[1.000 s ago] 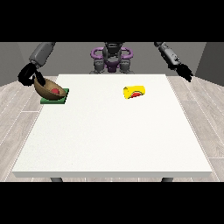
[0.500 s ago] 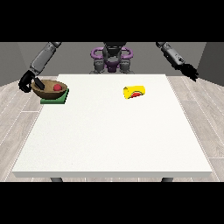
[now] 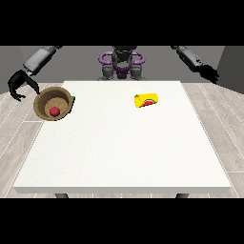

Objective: Pick the cup and pour the ball into the bowl, then pick the bowl and place it on the pad

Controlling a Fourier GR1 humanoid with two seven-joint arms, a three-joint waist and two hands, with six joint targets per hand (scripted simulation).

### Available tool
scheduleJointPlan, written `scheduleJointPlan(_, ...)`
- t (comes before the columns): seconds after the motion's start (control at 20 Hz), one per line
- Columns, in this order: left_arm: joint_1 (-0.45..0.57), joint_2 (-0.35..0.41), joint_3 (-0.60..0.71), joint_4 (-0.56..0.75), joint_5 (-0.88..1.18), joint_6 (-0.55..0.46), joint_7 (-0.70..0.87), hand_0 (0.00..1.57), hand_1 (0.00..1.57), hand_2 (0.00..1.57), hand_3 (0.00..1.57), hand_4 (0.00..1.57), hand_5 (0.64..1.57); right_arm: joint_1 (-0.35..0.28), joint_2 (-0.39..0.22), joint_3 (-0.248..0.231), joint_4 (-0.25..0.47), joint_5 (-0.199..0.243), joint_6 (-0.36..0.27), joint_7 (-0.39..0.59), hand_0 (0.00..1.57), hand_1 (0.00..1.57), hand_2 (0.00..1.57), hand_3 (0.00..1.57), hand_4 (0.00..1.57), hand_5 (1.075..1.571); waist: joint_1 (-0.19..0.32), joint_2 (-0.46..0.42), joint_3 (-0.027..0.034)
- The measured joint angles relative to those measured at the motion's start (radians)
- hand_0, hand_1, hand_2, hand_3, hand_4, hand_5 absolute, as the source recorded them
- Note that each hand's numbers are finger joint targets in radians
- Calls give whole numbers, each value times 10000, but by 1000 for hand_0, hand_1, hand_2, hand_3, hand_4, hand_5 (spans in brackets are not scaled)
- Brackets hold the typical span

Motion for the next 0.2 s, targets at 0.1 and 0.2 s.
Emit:
scheduleJointPlan(0.1,135,-66,0,-221,66,22,101,0,0,0,0,883,1213,-83,-36,-108,117,-109,122,-46,0,0,423,0,0,1306,-27,-109,1)
scheduleJointPlan(0.2,102,-44,9,39,61,4,148,0,0,0,0,883,1213,-199,164,-147,-14,-281,445,-104,0,0,102,369,501,1371,-123,-358,-6)
